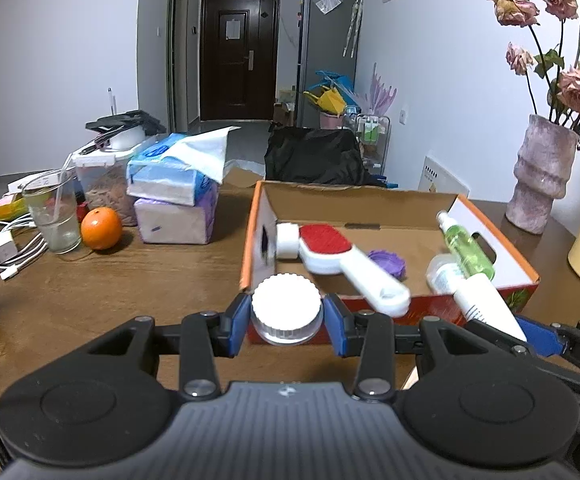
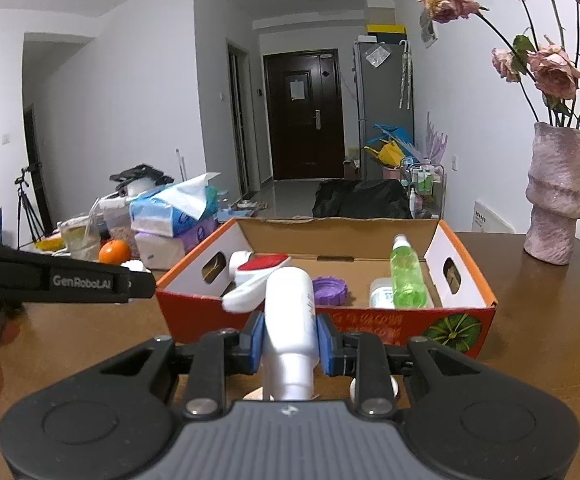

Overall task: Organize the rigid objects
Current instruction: 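Lift the white cap and white tube and carry them toward the cardboard box, then lower the white cap and white tube into the box with both tools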

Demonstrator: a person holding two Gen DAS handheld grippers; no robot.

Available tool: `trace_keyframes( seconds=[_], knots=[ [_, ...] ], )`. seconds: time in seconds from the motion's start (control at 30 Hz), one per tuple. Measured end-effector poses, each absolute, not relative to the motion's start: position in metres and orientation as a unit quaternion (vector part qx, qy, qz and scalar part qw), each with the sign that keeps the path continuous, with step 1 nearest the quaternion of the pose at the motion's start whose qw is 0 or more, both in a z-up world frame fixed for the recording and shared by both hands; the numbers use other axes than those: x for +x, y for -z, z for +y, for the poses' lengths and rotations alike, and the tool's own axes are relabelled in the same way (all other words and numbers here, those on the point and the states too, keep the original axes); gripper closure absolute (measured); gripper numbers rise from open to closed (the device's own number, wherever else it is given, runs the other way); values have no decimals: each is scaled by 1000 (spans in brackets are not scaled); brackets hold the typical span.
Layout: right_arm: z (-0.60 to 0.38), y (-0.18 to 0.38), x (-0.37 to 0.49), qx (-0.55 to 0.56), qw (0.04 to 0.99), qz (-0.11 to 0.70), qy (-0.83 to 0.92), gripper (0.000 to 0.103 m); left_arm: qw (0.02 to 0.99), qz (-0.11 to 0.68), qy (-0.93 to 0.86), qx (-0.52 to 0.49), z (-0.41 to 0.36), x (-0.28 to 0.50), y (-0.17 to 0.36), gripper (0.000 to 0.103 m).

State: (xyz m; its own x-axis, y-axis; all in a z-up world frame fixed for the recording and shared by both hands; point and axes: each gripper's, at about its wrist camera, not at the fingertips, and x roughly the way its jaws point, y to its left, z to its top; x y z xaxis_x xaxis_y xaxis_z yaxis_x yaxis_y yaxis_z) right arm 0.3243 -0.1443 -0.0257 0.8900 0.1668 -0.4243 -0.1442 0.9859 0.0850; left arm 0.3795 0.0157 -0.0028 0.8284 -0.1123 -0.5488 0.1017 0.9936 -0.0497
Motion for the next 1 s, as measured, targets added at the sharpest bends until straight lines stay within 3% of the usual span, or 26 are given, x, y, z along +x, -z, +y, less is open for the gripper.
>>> trace_keyframes(
  seconds=[1.0],
  knots=[
    [-172,30,408,37,974,219,-55,76,962,270,44,-17,-32,462,3,62]
  ],
)
